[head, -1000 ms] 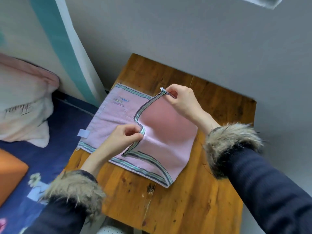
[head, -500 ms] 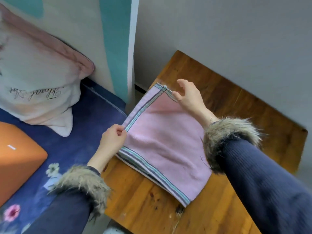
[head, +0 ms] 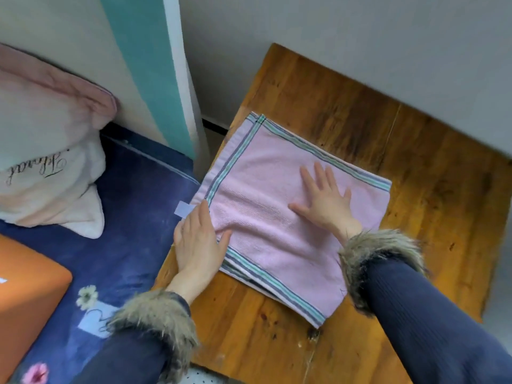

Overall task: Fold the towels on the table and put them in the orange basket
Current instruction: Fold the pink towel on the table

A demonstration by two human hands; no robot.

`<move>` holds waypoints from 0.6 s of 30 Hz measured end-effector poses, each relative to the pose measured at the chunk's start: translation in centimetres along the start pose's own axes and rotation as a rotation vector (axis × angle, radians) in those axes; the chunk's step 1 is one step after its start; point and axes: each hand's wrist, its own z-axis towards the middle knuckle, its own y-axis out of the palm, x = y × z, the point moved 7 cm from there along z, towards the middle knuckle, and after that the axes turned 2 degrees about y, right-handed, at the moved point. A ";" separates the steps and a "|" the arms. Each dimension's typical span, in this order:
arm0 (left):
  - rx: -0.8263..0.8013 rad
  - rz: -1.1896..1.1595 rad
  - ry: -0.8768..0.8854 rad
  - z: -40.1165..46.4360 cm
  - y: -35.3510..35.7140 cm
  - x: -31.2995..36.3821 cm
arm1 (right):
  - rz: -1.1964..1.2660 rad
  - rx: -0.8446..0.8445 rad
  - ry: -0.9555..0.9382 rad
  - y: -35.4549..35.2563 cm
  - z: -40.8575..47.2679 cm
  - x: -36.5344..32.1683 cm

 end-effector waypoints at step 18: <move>-0.170 0.315 0.523 4.0 4.7 14.6 | 0.064 -0.153 0.362 7.4 -17.2 14.3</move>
